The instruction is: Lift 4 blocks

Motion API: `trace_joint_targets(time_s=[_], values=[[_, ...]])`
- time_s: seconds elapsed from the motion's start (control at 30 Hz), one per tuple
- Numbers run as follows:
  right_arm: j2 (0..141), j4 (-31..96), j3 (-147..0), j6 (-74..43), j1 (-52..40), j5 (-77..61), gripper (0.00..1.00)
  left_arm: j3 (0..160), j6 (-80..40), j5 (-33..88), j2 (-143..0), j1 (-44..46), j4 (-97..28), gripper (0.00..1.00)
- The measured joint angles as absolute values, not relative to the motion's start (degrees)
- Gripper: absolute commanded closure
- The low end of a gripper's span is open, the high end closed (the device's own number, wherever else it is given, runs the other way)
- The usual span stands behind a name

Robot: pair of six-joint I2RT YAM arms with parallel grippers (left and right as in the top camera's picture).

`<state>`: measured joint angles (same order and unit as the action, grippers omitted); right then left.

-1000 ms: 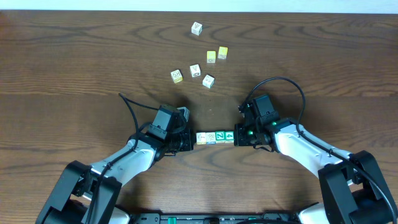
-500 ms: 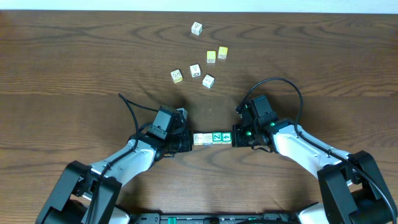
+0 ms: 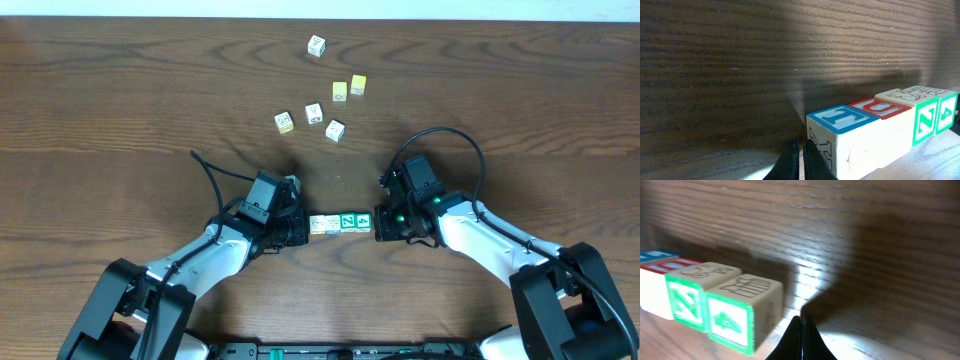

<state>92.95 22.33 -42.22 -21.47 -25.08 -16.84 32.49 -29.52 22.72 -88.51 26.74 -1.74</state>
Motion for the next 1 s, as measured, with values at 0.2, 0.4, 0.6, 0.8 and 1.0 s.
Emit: trace_joint_targets(time_s=[0.2,0.4,0.6,0.8,1.0], values=[[92.95,23.40,-42.52,-19.90,-25.17,-14.68,0.99,32.49,-29.50,22.70,-88.51,26.74,-1.76,0.93],[92.95,24.40,-43.13,-18.57,-25.17,-12.82,0.99,32.69,-29.43,22.31,-88.51,26.85,-2.13,0.93],[92.95,25.69,-44.53,-17.17,-25.98,-9.56,0.99,32.80,-28.69,22.17,-88.51,26.85,-2.39,0.93],[92.95,25.69,-45.69,-16.67,-29.26,-6.92,0.99,32.82,-28.47,22.13,-88.51,26.85,-2.48,0.93],[92.95,25.71,-45.71,-16.69,-29.98,-5.41,0.99,32.82,-28.47,22.13,-88.51,26.85,-2.48,0.93]])
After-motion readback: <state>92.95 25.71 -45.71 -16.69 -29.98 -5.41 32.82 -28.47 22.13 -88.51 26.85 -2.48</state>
